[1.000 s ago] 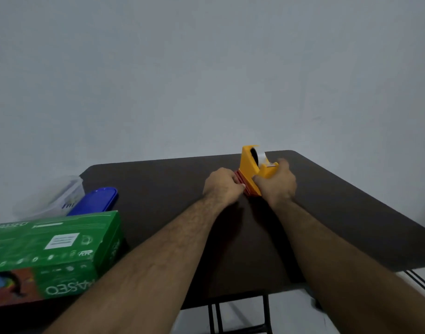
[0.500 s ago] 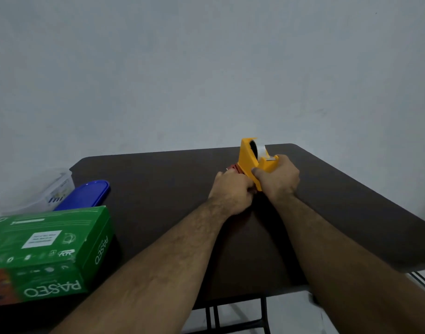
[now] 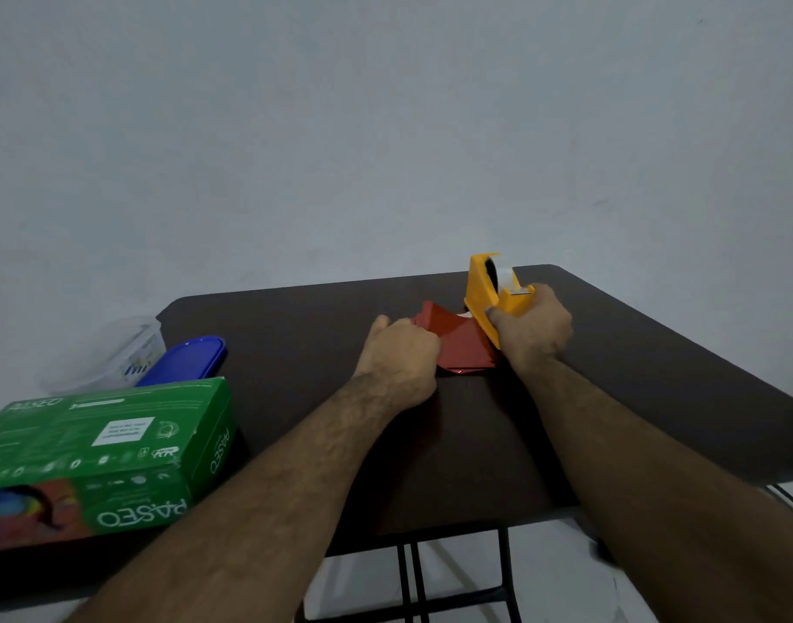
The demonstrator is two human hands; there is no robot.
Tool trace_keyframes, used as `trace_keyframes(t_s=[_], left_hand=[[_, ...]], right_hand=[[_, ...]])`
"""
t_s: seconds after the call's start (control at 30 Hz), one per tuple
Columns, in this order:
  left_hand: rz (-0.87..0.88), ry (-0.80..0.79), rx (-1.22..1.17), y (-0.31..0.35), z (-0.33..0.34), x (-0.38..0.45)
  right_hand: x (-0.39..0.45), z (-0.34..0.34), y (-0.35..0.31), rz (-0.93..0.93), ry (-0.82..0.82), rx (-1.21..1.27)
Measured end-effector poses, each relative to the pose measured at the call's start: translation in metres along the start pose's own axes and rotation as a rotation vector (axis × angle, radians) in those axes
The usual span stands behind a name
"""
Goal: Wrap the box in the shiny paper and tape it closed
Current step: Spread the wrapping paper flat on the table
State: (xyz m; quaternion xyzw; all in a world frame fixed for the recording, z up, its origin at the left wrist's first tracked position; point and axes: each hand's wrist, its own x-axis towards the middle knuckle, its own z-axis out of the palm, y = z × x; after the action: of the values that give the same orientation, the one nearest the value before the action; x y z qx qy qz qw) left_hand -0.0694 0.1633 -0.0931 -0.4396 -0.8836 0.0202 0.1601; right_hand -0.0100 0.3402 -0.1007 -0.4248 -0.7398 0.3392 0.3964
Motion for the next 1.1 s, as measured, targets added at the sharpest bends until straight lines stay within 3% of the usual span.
trace_keyframes(t_s=[0.27, 0.4, 0.53, 0.63, 0.73, 0.8, 0.93, 1.0, 1.1], left_hand=[[-0.14, 0.059, 0.013, -0.018, -0.022, -0.036], [-0.2, 0.176, -0.171, -0.024, -0.034, -0.044], [-0.308, 0.315, -0.425, -0.035, -0.047, -0.051], [-0.403, 0.4, -0.615, -0.043, -0.055, -0.055], [-0.533, 0.543, -0.911, -0.055, -0.062, -0.052], [-0.615, 0.62, -1.263, -0.066, -0.069, -0.05], [-0.72, 0.546, -1.784, -0.085, -0.086, -0.053], [-0.753, 0.487, -1.87, -0.093, -0.093, -0.056], [-0.744, 0.424, -1.796, -0.104, -0.099, -0.061]], right_hand=[[0.001, -0.001, 0.001, 0.013, -0.014, -0.039], [-0.001, -0.001, 0.004, -0.058, -0.045, -0.035], [-0.015, 0.007, 0.006, -0.426, 0.119, -0.188], [-0.044, 0.006, -0.006, -0.781, 0.217, -0.053], [-0.073, 0.002, -0.017, -1.0, 0.144, 0.003], [-0.086, 0.001, -0.019, -1.071, 0.065, -0.06], [-0.093, 0.008, -0.02, -1.172, -0.094, -0.176], [-0.092, 0.013, -0.018, -1.203, -0.162, -0.143], [-0.09, 0.012, -0.021, -1.174, -0.252, -0.127]])
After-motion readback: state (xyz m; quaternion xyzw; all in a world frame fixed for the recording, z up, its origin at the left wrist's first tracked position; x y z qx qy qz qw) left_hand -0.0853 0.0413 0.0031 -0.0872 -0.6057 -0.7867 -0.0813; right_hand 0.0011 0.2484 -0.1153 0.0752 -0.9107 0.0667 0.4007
